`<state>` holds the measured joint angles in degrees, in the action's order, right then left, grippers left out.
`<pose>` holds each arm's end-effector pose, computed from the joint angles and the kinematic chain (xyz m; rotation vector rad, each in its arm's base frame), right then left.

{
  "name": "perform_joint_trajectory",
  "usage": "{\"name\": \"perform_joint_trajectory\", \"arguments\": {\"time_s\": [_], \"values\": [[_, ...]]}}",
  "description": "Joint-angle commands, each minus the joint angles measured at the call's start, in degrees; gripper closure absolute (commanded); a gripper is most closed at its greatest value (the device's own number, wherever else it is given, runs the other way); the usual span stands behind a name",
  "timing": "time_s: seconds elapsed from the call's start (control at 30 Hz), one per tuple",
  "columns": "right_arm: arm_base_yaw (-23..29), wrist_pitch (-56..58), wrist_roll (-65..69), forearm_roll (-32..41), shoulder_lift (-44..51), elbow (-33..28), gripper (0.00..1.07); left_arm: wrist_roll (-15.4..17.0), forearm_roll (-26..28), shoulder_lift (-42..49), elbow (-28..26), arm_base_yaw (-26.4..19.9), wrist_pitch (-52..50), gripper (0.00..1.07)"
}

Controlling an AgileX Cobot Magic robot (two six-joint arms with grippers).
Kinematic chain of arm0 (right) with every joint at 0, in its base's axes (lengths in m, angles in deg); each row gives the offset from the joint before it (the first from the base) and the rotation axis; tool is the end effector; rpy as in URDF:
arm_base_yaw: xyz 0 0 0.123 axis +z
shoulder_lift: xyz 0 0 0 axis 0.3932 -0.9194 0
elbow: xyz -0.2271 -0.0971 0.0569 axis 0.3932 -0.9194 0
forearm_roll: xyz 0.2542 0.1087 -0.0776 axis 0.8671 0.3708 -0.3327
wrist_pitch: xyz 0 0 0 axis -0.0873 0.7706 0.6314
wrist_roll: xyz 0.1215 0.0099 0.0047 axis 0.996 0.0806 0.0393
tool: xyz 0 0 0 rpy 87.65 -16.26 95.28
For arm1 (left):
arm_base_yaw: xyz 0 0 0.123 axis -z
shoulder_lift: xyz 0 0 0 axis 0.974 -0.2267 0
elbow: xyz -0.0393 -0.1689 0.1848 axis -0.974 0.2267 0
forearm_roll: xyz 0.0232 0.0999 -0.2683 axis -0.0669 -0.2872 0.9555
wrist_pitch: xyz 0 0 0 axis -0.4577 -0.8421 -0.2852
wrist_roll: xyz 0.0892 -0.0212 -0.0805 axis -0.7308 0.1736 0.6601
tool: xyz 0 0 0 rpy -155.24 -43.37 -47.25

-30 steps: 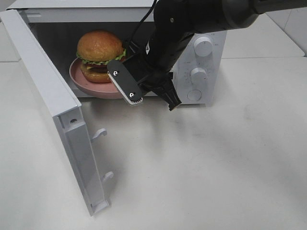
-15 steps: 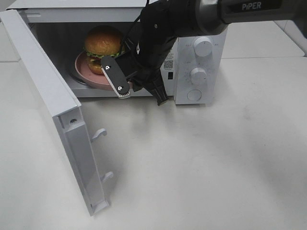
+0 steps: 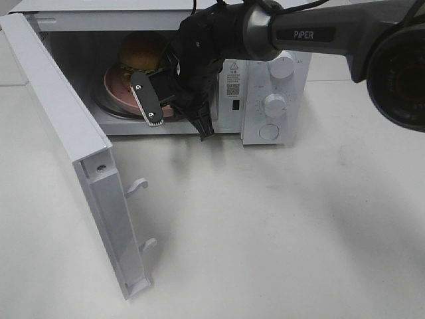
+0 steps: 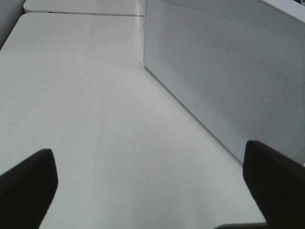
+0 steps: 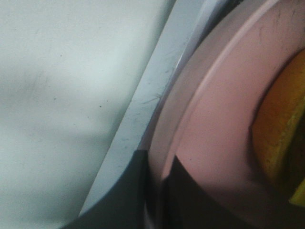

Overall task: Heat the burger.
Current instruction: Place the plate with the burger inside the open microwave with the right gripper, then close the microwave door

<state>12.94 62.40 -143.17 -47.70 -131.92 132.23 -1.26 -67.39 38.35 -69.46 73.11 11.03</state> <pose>0.4543 0.3229 0.0952 -2.1511 1.3488 -0.3872 0.0823 -0.0093 0.2854 -0.0065 2.0362 -0.0909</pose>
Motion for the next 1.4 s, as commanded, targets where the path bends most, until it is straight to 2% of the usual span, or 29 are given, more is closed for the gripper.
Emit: {"name": "perform_joint_trajectory", "arguments": {"time_s": [0.03, 0.23, 0.3, 0.4, 0.47, 0.5, 0.57, 0.6, 0.67, 0.7, 0.73, 0.83, 1.03, 1.4], "values": [[-0.06, -2.69, 0.74, -1.2, -0.06, 2.41, 1.07, 0.11, 0.23, 0.97, 0.06, 0.17, -0.63, 0.09], [-0.06, -2.86, 0.92, -1.2, -2.12, 5.21, 1.03, 0.11, 0.23, 0.97, 0.06, 0.17, -0.63, 0.09], [-0.06, -3.15, 0.92, -1.15, -2.46, 5.21, 0.98, 0.11, 0.23, 0.97, 0.06, 0.17, -0.63, 0.09], [-0.06, -3.09, 0.97, -1.15, -2.46, 5.21, 0.95, 0.11, 0.23, 0.97, 0.06, 0.17, -0.63, 0.09], [-0.06, -3.09, 1.95, -1.09, -2.46, 5.21, 0.79, 0.11, 0.23, 0.97, 0.06, 0.17, -0.63, 0.09], [-0.06, -3.09, 1.95, -1.09, -2.46, 5.21, 0.79, 0.11, 0.23, 0.97, 0.06, 0.17, -0.63, 0.09], [-0.06, -2.92, 3.84, -0.86, -2.46, 5.21, 0.65, 0.11, 0.23, 0.97, 0.06, 0.17, -0.63, 0.09], [-0.06, -2.92, 3.84, -0.86, -2.46, 5.21, 0.65, 0.11, 0.23, 0.97, 0.06, 0.17, -0.63, 0.09], [-0.06, -2.81, 5.5, -0.86, -2.41, 5.1, 0.54, 0.11, 0.23, 0.97, 0.06, 0.17, -0.63, 0.09], [-0.06, -2.81, 5.5, -0.86, -2.41, 5.1, 0.54, 0.11, 0.23, 0.97, 0.06, 0.17, -0.63, 0.09], [-0.06, -2.81, 6.93, -0.86, -2.29, 5.1, 0.48, 0.11, 0.23, 0.97, 0.06, 0.17, -0.63, 0.09], [-0.06, -2.64, 8.88, -0.74, -1.66, 5.1, 0.42, 0.11, 0.23, 0.97, 0.06, 0.17, -0.63, 0.09], [0.06, -3.32, 9.74, -0.74, 0.69, 2.23, 0.38, 0.11, 0.23, 0.97, 0.06, 0.17, -0.63, 0.09], [0.06, -9.11, 9.63, -0.11, 11.23, -13.58, 0.38, 0.11, 0.23, 0.97, 0.06, 0.17, -0.63, 0.09]]}}
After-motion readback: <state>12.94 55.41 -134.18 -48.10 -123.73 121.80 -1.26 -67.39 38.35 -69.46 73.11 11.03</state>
